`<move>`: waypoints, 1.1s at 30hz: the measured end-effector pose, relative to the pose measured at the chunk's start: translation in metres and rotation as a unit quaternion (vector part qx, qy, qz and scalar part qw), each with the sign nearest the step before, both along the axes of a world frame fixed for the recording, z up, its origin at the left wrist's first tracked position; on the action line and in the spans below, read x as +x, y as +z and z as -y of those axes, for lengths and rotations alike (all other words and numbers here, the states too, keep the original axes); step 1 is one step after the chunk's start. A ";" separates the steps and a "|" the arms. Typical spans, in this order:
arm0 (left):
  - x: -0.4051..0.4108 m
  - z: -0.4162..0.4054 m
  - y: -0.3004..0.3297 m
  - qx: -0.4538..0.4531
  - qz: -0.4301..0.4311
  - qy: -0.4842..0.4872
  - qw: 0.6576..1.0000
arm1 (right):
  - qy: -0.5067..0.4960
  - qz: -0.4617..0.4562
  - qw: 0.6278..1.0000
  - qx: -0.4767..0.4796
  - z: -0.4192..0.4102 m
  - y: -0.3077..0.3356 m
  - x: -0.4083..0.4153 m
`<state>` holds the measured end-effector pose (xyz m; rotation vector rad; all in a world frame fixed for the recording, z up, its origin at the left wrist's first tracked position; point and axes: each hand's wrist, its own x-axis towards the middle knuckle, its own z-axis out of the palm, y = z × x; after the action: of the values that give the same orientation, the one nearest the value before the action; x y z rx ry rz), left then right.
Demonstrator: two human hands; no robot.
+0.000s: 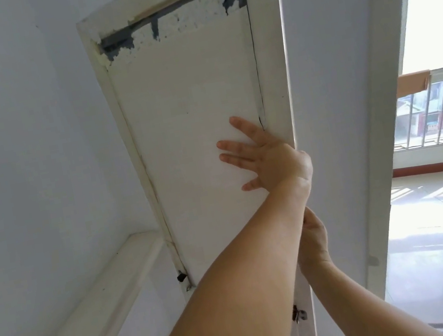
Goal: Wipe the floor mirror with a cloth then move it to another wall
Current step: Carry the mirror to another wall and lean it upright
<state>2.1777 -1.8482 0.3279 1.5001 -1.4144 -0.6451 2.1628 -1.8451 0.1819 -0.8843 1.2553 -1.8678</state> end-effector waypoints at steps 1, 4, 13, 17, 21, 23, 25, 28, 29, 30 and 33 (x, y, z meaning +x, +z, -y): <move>0.002 -0.001 -0.001 0.000 -0.001 -0.008 1.000 | -0.004 0.012 1.000 0.002 0.000 -0.002 0.001; 0.011 -0.002 -0.002 0.001 -0.005 -0.031 1.000 | -0.007 -0.016 0.999 0.028 0.000 -0.004 0.006; 0.029 -0.004 -0.002 0.000 -0.026 -0.067 0.997 | 0.017 -0.114 0.992 0.052 -0.003 0.002 0.014; 0.044 -0.005 -0.002 -0.001 -0.040 -0.094 0.995 | 0.061 -0.196 0.978 0.047 -0.011 0.011 0.017; 0.063 -0.007 -0.003 -0.013 -0.029 -0.126 0.992 | 0.048 -0.273 0.960 0.049 -0.016 0.008 0.032; 0.071 -0.007 -0.004 -0.024 -0.030 -0.138 0.990 | 0.027 -0.305 0.951 0.040 -0.020 0.006 0.043; 0.078 -0.007 -0.007 -0.045 -0.043 -0.135 0.989 | 0.005 -0.327 0.945 0.034 -0.026 0.006 0.054; 0.085 -0.012 -0.009 -0.093 -0.081 -0.110 0.986 | -0.020 -0.355 0.934 0.045 -0.030 0.004 0.069; 0.088 -0.015 -0.007 -0.109 -0.082 -0.095 0.986 | -0.021 -0.366 0.929 0.052 -0.031 0.004 0.074; 0.090 -0.017 -0.006 -0.122 -0.082 -0.079 0.986 | -0.018 -0.378 0.924 0.059 -0.032 0.003 0.079; 0.106 -0.019 -0.005 -0.157 -0.097 -0.035 0.982 | -0.003 -0.437 0.896 0.080 -0.034 0.005 0.094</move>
<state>2.2833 -1.8296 0.3228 1.1147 -1.3517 -0.5630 2.2568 -1.8110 0.1868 -1.7224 1.8836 -1.3355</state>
